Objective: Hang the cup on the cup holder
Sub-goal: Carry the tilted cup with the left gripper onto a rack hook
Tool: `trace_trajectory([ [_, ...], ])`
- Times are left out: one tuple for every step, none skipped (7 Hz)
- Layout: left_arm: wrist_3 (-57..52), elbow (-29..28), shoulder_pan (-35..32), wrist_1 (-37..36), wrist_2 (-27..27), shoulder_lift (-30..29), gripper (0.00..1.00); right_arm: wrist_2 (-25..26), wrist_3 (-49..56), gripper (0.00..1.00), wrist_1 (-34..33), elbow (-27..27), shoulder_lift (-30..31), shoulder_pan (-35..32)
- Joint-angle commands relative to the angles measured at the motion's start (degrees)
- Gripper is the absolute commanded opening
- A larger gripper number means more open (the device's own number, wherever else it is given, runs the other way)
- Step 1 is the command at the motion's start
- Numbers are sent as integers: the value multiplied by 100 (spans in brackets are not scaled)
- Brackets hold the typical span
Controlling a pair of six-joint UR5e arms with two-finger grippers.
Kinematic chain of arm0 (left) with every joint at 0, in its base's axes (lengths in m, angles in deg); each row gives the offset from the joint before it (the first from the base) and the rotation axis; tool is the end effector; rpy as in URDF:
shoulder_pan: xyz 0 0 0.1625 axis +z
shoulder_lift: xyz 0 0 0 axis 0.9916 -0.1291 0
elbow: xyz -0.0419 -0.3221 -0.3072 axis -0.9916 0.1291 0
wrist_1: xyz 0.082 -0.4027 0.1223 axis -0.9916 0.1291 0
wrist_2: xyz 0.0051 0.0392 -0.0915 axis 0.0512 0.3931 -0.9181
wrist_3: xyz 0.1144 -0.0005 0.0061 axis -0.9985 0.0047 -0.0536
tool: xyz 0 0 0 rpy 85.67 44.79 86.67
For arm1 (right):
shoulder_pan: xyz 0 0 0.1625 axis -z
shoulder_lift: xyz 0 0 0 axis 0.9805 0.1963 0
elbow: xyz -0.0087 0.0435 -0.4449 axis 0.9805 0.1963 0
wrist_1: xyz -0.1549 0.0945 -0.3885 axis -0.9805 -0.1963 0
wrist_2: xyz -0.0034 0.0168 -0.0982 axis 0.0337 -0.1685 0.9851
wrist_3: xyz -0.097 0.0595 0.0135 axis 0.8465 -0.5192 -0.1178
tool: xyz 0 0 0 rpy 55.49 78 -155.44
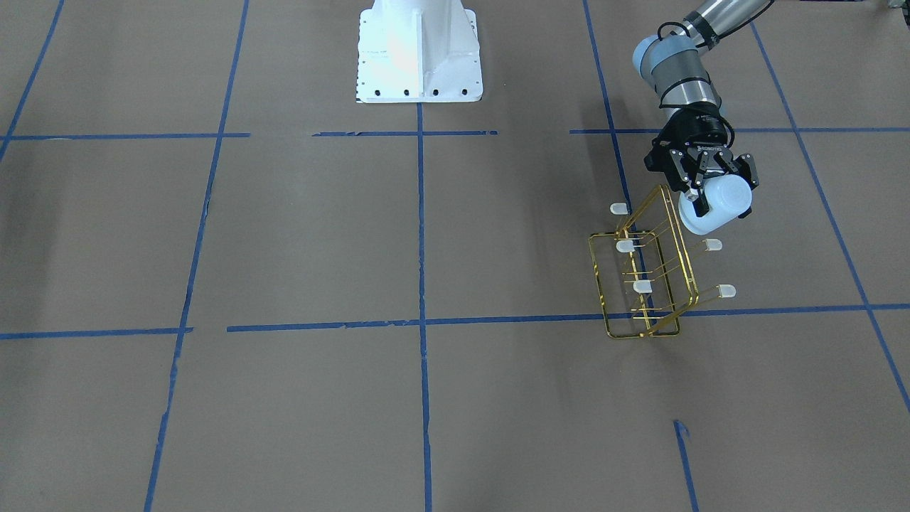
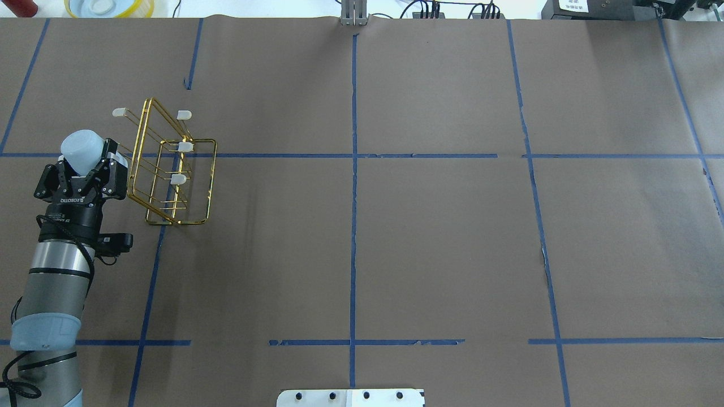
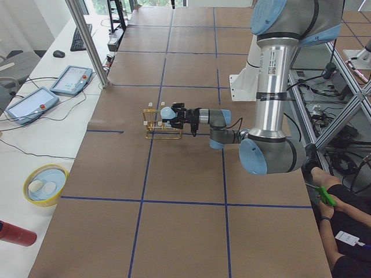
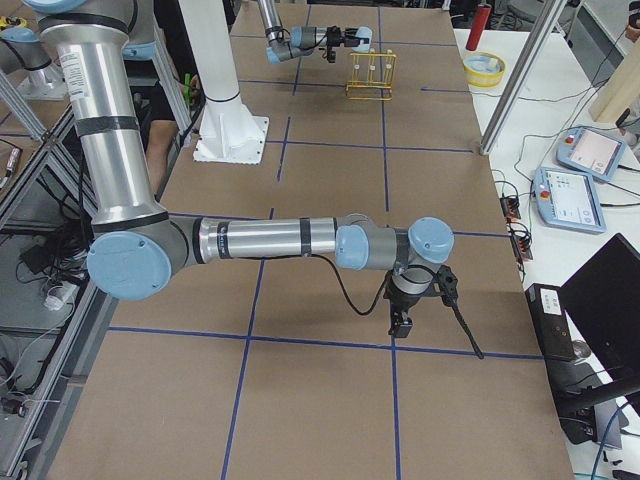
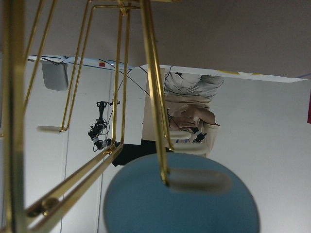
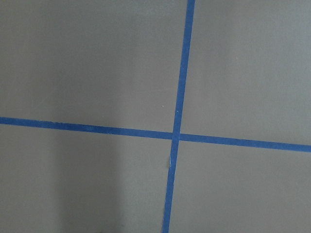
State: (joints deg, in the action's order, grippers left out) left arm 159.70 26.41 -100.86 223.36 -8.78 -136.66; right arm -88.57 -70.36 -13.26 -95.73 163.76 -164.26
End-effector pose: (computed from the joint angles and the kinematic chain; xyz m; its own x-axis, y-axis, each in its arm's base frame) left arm 0.3607 -0.3752 0.5037 -0.6337 0.0073 0.7736 -0.7730 0.0331 -0.6335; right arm 0.0116 -0.5887 0.6583 0.7398 -0.0865 0.6672 0.1091 0.9940 0.0080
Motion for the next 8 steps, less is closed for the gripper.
trace_trajectory([
  [9, 7, 18, -17, -5, 88, 100, 0, 0, 100, -4, 0, 0, -3],
  [9, 25, 18, -8, -14, 132, 100, 0, 0, 100, -4, 0, 0, -3],
  [-26, 42, 18, -17, -14, 132, 100, 0, 0, 100, 5, 0, 0, -3],
  [-70, 77, 18, -34, -23, 132, 100, 0, 0, 100, -4, 0, 0, -3],
  [-314, 182, 18, -78, -31, 176, 100, 0, 0, 100, -4, 0, 0, -3],
  [-934, 644, 18, -78, -110, 472, 100, 0, 0, 100, 5, 0, 0, -3],
  [-1393, 1127, 0, -87, -415, 841, 100, 0, 0, 100, 5, 0, 0, -3],
  [-2346, 1471, -35, -78, -766, 1088, 100, 0, 0, 100, 5, 0, 0, -3],
])
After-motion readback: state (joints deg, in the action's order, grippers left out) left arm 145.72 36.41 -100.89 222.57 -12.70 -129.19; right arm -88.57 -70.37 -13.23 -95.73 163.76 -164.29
